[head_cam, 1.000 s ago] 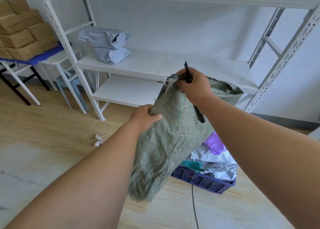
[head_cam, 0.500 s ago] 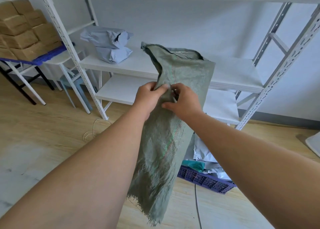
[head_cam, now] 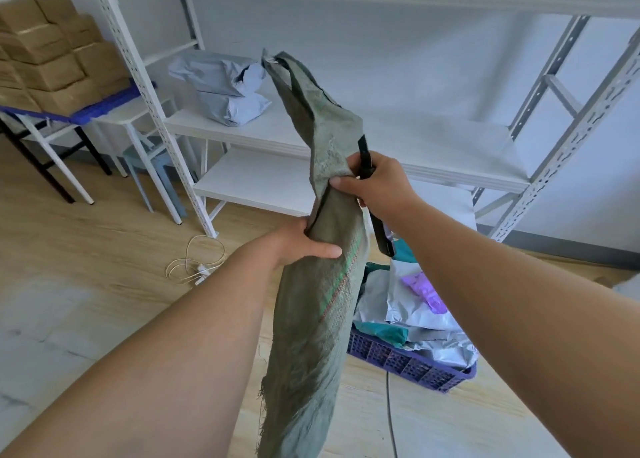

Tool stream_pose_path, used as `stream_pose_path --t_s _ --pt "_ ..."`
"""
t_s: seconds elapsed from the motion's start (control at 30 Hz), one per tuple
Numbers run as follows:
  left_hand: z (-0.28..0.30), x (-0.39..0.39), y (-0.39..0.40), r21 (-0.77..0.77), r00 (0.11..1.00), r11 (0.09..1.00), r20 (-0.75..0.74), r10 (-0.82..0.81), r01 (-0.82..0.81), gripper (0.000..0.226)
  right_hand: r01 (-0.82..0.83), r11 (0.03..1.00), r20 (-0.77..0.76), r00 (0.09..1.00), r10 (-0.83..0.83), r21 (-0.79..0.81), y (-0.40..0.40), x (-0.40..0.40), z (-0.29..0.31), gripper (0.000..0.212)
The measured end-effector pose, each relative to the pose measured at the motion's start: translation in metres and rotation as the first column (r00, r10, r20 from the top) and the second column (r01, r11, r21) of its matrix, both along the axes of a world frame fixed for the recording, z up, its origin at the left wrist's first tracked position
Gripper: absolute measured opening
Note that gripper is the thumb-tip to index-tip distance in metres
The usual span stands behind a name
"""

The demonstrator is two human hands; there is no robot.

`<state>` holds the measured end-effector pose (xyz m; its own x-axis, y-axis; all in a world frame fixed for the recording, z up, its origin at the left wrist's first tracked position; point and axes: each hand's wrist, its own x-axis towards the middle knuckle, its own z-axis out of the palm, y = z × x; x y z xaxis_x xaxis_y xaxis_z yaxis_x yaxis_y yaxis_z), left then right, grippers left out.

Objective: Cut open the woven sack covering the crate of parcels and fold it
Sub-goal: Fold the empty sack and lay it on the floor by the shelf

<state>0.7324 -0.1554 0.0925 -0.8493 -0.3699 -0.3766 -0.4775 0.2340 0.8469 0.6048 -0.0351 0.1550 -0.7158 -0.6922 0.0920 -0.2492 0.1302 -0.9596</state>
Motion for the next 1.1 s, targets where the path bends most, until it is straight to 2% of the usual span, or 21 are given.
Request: stream_pose_path --t_s 0.07,0.13,0.2,0.3,0.37,0.43,0.53,0.63,0.7,0.77,0.87,0.93,0.97,1.03,1.1 --pt "-0.005 0.0 0.005 0.003 0.999 1.0 -0.017 0.03 -0.03 0.071 0.02 1.0 -0.021 1.0 -0.02 0.007 -0.003 0.001 0.002 0.022" --pt "-0.009 -0.002 0.011 -0.011 0.984 0.991 -0.123 0.128 -0.13 0.041 0.024 1.0 -0.037 0.999 -0.025 -0.014 -0.004 0.001 0.0 0.025" --pt "-0.009 -0.001 0.013 0.039 0.933 0.962 -0.236 0.271 -0.27 0.025 0.057 0.998 -0.038 0.998 -0.059 -0.038 -0.004 0.0 -0.008 0.031" --pt "-0.004 0.001 0.005 0.272 0.858 0.879 -0.235 0.456 -0.393 0.019 0.165 0.983 -0.019 0.986 -0.164 0.078 0.005 -0.006 -0.033 0.038" --pt "0.003 0.004 -0.001 0.374 0.825 0.805 -0.155 0.544 -0.461 0.008 0.159 0.959 0.017 0.986 -0.167 0.235 0.015 -0.008 -0.054 0.045" --pt "0.008 0.005 -0.004 0.502 0.781 0.703 -0.082 0.619 -0.504 0.011 0.118 0.935 0.088 0.984 -0.155 0.335 0.023 -0.006 -0.074 0.051" --pt "0.009 0.007 -0.006 0.585 0.72 0.608 -0.058 0.692 -0.537 0.012 0.146 0.885 0.086 0.975 -0.204 0.442 0.033 -0.009 -0.095 0.045" --pt "0.009 0.011 -0.008 0.629 0.664 0.556 -0.083 0.743 -0.544 0.017 0.177 0.82 0.093 0.959 -0.269 0.545 0.047 -0.018 -0.109 0.054" --pt "0.01 0.012 -0.01 0.668 0.618 0.511 -0.097 0.78 -0.541 0.019 0.115 0.785 0.195 0.937 -0.289 0.608 0.057 -0.019 -0.116 0.061" --pt "0.012 0.012 -0.01 0.695 0.58 0.474 -0.101 0.808 -0.54 0.021 -0.006 0.8 0.369 0.889 -0.271 0.6 0.065 -0.013 -0.121 0.062" --pt "0.012 0.01 -0.008 0.723 0.547 0.447 -0.114 0.829 -0.527 0.022 -0.191 0.857 0.656 0.726 -0.206 0.479 0.065 0.002 -0.124 0.052" --pt "0.011 0.01 -0.006 0.684 0.56 0.472 -0.111 0.821 -0.556 0.023 -0.222 0.891 0.734 0.659 -0.162 0.395 0.062 0.006 -0.124 0.04" --pt "0.01 0.01 -0.006 0.611 0.575 0.513 -0.112 0.81 -0.603 0.025 -0.198 0.909 0.744 0.65 -0.157 0.365 0.061 0.006 -0.122 0.036" --pt "0.004 0.013 -0.012 0.347 0.633 0.625 -0.104 0.767 -0.699 0.037 -0.099 0.949 0.761 0.625 -0.174 0.298 0.063 0.002 -0.117 0.03" --pt "-0.001 0.018 -0.017 0.135 0.666 0.672 -0.092 0.741 -0.729 0.045 -0.051 0.979 0.827 0.545 -0.136 0.195 0.067 -0.005 -0.112 0.024"
